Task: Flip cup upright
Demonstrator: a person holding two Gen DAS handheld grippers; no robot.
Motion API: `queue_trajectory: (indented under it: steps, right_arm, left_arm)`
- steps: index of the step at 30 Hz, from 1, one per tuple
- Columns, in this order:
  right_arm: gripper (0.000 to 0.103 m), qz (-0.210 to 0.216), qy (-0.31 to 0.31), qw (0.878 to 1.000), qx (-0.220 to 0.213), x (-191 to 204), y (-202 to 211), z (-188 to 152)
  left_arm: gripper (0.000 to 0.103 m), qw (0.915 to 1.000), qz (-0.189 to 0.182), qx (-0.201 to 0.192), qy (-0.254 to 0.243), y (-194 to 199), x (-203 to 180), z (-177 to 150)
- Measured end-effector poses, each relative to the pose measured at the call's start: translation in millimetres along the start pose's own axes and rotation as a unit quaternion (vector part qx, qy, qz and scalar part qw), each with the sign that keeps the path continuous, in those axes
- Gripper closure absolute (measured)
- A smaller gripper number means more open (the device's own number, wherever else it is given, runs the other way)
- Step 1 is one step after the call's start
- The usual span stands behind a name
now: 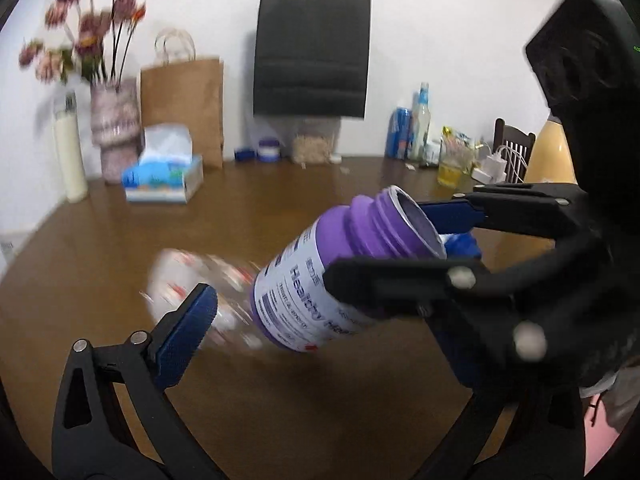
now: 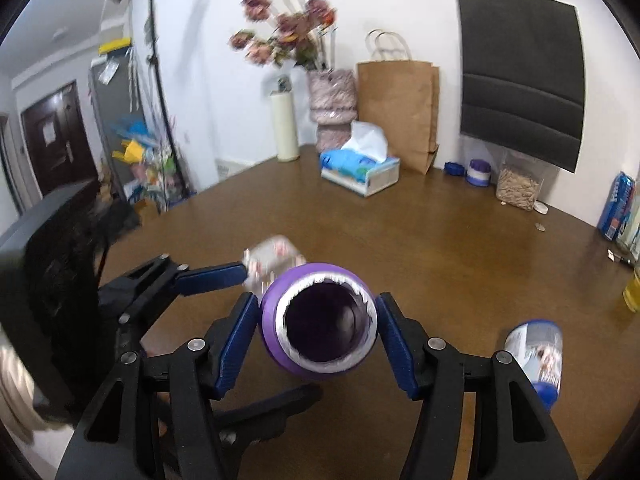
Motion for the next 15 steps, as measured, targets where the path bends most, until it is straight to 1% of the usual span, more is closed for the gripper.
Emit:
queue_trajectory:
  steps: [1, 3, 5, 8, 10, 12, 15]
  right_arm:
    - [0.038, -0.005, 0.006, 1.0, 0.007, 4, -2, -6]
    - [0.038, -0.004, 0.003, 1.0, 0.023, 7, -9, -17]
    - [0.039, 0.007, -0.013, 1.0, 0.025, 7, -10, -21]
    - [0.039, 0.003, -0.004, 1.0, 0.026, 15, -8, -21]
    - [0.039, 0.005, 0.007, 0.999, 0.04, 22, -9, -22]
    - [0.038, 0.004, 0.014, 0.998, 0.059, 25, -15, -23]
    - [0.038, -0.002, 0.023, 0.997, 0.071, 30, -20, -20]
  left_arm:
    - [0.005, 0.9999, -0.01, 0.014, 0.002, 0, -2, -7]
    - [0.01, 0.9995, -0.018, 0.027, 0.006, 1, -3, -13]
    - [0.011, 0.9993, -0.019, 0.031, 0.01, 4, -3, -16]
    - [0.012, 0.9985, -0.024, 0.045, 0.021, 9, -2, -20]
    - [0.014, 0.9978, -0.024, 0.057, 0.024, 10, -2, -24]
    - [0.015, 0.9969, -0.01, 0.074, 0.025, 10, -1, -29]
    - [0.015, 0.9942, -0.009, 0.101, 0.036, 11, -2, -38]
Point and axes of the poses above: each gripper's, at about its wrist camera, not at the fingertips, and y roughly against the way its jaws point, x to its left, z to its top, the point moved 6 cm from there along -y, roughly the way its jaws point, and after that the axes turned 8 degrees about z, right-handed, at the moved point
